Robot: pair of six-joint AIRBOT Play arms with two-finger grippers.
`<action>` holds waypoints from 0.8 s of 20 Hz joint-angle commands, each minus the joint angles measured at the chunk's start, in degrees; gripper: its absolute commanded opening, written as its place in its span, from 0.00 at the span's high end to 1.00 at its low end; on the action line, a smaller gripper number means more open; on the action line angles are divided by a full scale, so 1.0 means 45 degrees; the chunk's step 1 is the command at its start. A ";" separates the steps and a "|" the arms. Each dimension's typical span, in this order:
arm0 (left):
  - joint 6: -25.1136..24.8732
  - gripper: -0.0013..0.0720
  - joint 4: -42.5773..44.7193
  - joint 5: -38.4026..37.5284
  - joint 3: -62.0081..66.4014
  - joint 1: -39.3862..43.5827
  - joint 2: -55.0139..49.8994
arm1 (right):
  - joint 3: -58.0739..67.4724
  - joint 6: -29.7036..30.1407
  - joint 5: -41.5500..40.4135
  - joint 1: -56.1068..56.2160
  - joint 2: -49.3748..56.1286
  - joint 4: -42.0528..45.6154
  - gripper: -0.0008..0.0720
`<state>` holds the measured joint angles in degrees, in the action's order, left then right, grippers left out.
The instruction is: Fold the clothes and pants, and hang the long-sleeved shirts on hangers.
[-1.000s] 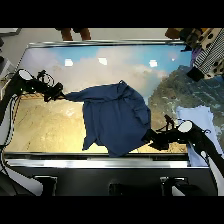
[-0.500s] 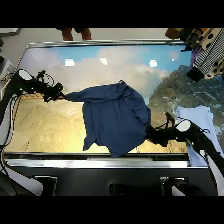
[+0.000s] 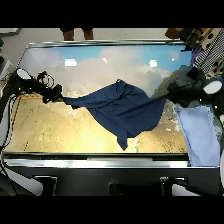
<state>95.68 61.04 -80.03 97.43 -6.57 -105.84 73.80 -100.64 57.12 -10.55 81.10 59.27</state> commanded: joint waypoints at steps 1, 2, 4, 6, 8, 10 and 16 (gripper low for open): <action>-0.0068 0.97 0.0010 -0.0228 -0.0010 0.0219 -0.0029 | 0.3973 -0.0661 -0.0049 0.0505 0.3303 -0.0015 0.95; -0.0068 0.97 0.0010 -0.0223 -0.0019 0.0287 -0.0063 | 0.4775 -0.0869 -0.0063 0.0772 0.4095 -0.0005 0.95; -0.0068 0.97 0.0005 -0.0223 -0.0034 0.0379 -0.0160 | 0.5867 -0.1239 0.0015 0.1185 0.5362 -0.0015 0.95; -0.0068 0.97 0.0005 -0.0223 -0.0092 0.0476 -0.0262 | 0.6057 -0.1477 0.0180 0.1379 0.5892 -0.0117 0.90; -0.0068 0.97 0.0005 -0.0219 -0.0092 0.0471 -0.0282 | 0.6057 -0.1389 0.0782 0.1282 0.5833 -0.0209 0.59; -0.0073 0.97 0.0000 -0.0223 -0.0092 0.0418 -0.0272 | 0.6057 -0.0073 0.2288 0.0855 0.5357 -0.0505 0.42; -0.0073 0.97 -0.0005 -0.0238 -0.0083 0.0423 -0.0253 | 0.3711 0.2817 0.5756 -0.1107 0.2463 -0.0257 0.33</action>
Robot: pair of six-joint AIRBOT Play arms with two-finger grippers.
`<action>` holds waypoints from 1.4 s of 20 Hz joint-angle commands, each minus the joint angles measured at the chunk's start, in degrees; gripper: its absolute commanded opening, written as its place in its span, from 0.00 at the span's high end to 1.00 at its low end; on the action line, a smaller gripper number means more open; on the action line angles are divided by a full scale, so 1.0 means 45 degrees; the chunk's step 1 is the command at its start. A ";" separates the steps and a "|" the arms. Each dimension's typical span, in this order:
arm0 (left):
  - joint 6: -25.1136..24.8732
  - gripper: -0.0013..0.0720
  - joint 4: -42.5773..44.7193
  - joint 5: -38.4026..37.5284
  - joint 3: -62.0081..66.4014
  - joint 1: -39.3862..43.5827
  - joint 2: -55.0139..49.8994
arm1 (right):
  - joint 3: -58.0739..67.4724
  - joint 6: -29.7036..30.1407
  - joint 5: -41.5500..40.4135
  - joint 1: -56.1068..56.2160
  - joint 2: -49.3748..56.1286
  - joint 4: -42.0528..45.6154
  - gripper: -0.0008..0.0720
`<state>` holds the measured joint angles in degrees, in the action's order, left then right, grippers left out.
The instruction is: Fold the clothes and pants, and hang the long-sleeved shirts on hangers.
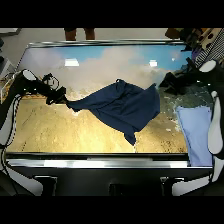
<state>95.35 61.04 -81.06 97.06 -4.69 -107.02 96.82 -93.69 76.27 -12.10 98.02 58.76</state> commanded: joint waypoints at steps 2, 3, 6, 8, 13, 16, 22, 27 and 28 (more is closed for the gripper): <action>0.0000 0.97 0.0000 -0.0044 0.0000 0.0005 0.0010 | -0.4124 0.1909 0.1341 -0.0821 -0.2652 -0.0699 0.32; 0.0000 0.97 -0.0005 -0.0049 0.0000 0.0005 0.0010 | -0.5731 0.2161 0.1141 -0.0704 -0.3337 -0.1190 0.31; 0.0005 0.97 0.0000 -0.0053 0.0000 0.0005 0.0010 | -0.9991 0.2608 -0.0287 0.0005 -0.5202 -0.2191 0.31; 0.0005 0.97 -0.0005 -0.0068 0.0000 0.0005 0.0010 | -1.2177 0.2739 -0.1423 0.0782 -0.6251 -0.2759 0.31; 0.0000 0.97 0.0000 -0.0136 0.0000 0.0005 0.0010 | -1.4251 0.2263 -0.3381 0.3303 -0.6985 -0.3298 0.31; 0.0000 0.97 0.0000 -0.0131 0.0000 0.0005 0.0010 | -1.4270 0.1637 -0.4556 0.4473 -0.6980 -0.3264 0.31; -0.0010 0.97 0.0000 -0.0112 0.0000 0.0000 0.0000 | -1.4275 0.1166 -0.5858 0.4998 -0.6975 -0.3264 0.32; -0.0005 0.96 0.0000 -0.0117 0.0000 0.0000 -0.0029 | -1.4270 0.0005 -0.6747 0.6547 -0.6528 -0.2837 0.45; -0.0010 0.96 0.0000 -0.0117 0.0000 0.0000 -0.0029 | -1.4270 -0.0029 -0.6761 0.6552 -0.6562 -0.2754 0.79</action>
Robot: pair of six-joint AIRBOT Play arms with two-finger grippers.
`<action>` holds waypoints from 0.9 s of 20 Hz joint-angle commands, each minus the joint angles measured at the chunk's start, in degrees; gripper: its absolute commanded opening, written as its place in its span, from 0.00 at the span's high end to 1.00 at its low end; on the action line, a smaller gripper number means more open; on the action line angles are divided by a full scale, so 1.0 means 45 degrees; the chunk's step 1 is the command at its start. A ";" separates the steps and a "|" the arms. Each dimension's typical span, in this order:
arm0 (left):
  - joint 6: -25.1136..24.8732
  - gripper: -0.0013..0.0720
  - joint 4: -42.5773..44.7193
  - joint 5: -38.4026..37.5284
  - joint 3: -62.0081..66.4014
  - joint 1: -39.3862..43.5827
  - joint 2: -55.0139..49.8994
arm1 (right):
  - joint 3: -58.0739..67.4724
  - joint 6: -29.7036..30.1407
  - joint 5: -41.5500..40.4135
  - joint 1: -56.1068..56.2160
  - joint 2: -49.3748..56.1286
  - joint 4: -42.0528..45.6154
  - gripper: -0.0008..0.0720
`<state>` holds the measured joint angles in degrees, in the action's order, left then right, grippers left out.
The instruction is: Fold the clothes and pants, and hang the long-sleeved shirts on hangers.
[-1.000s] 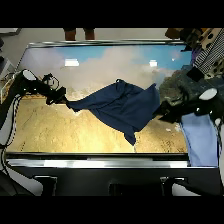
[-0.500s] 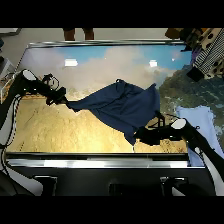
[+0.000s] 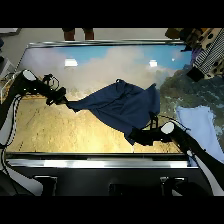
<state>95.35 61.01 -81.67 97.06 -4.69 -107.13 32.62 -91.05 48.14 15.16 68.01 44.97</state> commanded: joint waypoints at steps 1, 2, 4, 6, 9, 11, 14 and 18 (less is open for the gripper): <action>-0.0010 0.97 0.0005 0.0019 0.0000 0.0000 -0.0005 | 0.0000 -0.0607 -0.0641 0.0495 -0.0019 0.0398 0.95; -0.0010 0.97 0.0005 0.0019 0.0000 0.0000 0.0000 | 0.0019 -0.0597 -0.0782 0.0495 -0.0257 0.0408 0.95; -0.0131 0.97 0.0005 0.0049 0.0039 0.0000 0.0131 | 0.0384 -0.0685 -0.0879 0.0495 -0.1020 0.0680 0.95; -0.0243 0.97 -0.0005 0.0049 0.0457 -0.0044 0.0427 | 0.1506 -0.1341 -0.0529 0.0495 -0.1768 0.2030 0.95; -0.0238 0.97 -0.0005 0.0073 0.2225 -0.0345 0.1277 | 0.4716 -0.2531 0.0860 0.0495 -0.2531 0.5425 0.95; -0.0180 0.97 -0.0005 0.0068 0.4109 -0.0690 0.2035 | 0.7451 -0.2890 0.1928 0.0495 -0.2735 0.7436 0.95; 0.0350 0.97 -0.0005 0.1073 0.5906 -0.1379 0.4182 | 1.1730 -0.2929 0.3157 0.0500 -0.2861 0.9126 0.95; 0.0631 0.97 0.0000 0.3531 0.4765 -0.2331 0.8714 | 1.6665 -0.2084 0.4090 0.0500 -0.3303 0.9117 0.95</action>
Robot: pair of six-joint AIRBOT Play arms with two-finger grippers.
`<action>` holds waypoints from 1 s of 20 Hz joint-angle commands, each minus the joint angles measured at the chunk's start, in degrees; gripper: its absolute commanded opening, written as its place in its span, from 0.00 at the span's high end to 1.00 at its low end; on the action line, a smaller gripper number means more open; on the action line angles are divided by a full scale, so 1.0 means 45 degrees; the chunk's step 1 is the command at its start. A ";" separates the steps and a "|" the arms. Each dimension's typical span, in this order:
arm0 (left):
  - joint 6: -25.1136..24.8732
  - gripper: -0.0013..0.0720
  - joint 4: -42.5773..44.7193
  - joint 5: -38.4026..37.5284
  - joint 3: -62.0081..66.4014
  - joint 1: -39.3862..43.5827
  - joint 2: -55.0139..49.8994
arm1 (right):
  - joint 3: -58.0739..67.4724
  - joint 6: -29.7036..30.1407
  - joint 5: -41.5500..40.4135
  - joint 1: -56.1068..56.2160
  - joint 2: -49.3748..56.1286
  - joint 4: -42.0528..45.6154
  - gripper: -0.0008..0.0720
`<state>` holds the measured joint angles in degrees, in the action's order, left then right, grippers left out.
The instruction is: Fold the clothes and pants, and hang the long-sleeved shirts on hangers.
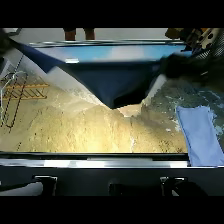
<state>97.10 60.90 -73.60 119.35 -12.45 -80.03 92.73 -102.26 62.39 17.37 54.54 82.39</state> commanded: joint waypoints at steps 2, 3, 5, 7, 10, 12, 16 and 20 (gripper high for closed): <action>0.0248 0.97 0.0039 0.2123 -0.0515 -0.1054 0.4600 | 0.5081 0.0738 0.1234 0.0010 -0.0719 0.0466 0.95; 0.0325 0.97 0.0170 0.2113 -0.0515 -0.1287 0.5323 | 0.5576 0.0733 0.1282 0.0010 -0.0947 0.0350 0.95; 0.1214 0.97 0.1331 0.2050 -0.0515 -0.1627 0.6596 | 0.5775 0.0534 0.1297 0.0010 -0.1496 0.0170 0.95; 0.1938 0.97 0.2895 0.1821 -0.0515 -0.1690 0.7334 | 0.5775 0.0136 0.1739 0.0010 -0.1642 0.0262 0.95; 0.1933 0.97 0.3769 0.1161 -0.0520 -0.1690 0.7169 | 0.5576 0.0039 0.2516 0.0010 -0.1122 0.0675 0.95; 0.1277 0.97 0.3444 0.0447 -0.0578 -0.1685 0.6285 | 0.5576 0.0121 0.2963 0.0010 -0.0175 0.0908 0.95; 0.0015 0.97 0.2997 0.0262 -0.1627 -0.1491 0.3589 | 0.5105 0.0656 0.3279 0.0010 0.2652 0.1316 0.95; -0.1175 0.97 0.2997 0.0627 -0.1753 -0.0457 -0.0695 | 0.4017 0.0617 0.2404 0.0005 0.5853 0.1671 0.95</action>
<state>96.14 74.65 -71.57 112.27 -17.08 -71.53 113.54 -99.57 75.42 17.41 71.35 88.47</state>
